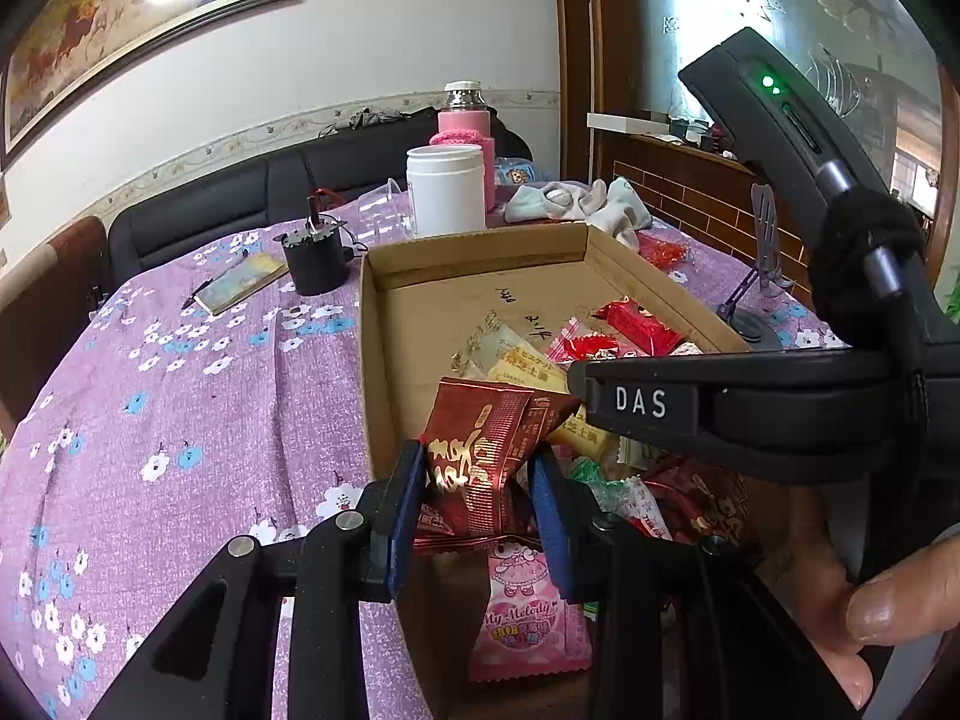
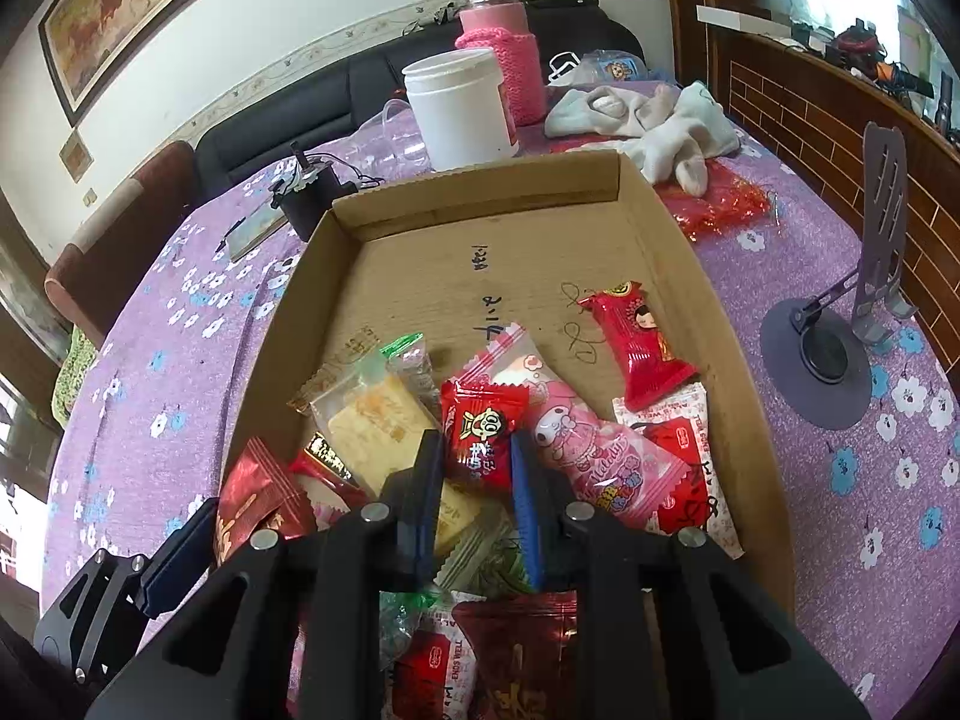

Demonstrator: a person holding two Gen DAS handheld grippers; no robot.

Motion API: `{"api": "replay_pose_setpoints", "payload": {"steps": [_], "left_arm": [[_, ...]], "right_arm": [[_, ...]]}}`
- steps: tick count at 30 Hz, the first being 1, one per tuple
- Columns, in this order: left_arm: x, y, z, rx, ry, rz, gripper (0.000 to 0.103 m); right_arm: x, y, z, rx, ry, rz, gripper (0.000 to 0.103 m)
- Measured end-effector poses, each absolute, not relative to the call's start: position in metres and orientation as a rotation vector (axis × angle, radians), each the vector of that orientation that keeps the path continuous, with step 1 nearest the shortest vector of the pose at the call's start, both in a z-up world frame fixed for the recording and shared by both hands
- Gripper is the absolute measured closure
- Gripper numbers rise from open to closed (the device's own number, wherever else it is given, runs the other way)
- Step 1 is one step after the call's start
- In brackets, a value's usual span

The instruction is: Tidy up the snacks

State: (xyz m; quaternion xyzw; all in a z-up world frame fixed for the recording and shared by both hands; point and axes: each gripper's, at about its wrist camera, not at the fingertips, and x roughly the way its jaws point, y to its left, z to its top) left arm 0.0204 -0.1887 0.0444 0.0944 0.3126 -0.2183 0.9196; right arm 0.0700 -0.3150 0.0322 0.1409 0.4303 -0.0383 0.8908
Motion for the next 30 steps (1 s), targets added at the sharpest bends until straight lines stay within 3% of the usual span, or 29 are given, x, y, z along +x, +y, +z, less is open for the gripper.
{"api": "replay_pose_setpoints", "payload": {"steps": [6, 16, 21, 25, 30], "left_arm": [[0.020, -0.189, 0.045, 0.193, 0.641, -0.450, 0.065], [0.012, -0.186, 0.055, 0.177, 0.575, -0.456, 0.033], [0.009, -0.182, 0.061, 0.160, 0.541, -0.439, 0.023], [0.011, -0.175, 0.065, 0.140, 0.518, -0.393, 0.016], [0.013, -0.161, 0.070, 0.105, 0.486, -0.326, 0.007]], "right_arm": [[0.067, -0.310, 0.040, 0.246, 0.859, -0.090, 0.077], [0.057, -0.312, 0.059, 0.249, 0.769, -0.097, 0.060], [0.052, -0.314, 0.069, 0.251, 0.725, -0.112, 0.056], [0.047, -0.318, 0.075, 0.262, 0.693, -0.129, 0.043], [0.037, -0.318, 0.086, 0.251, 0.664, -0.162, 0.038]]}}
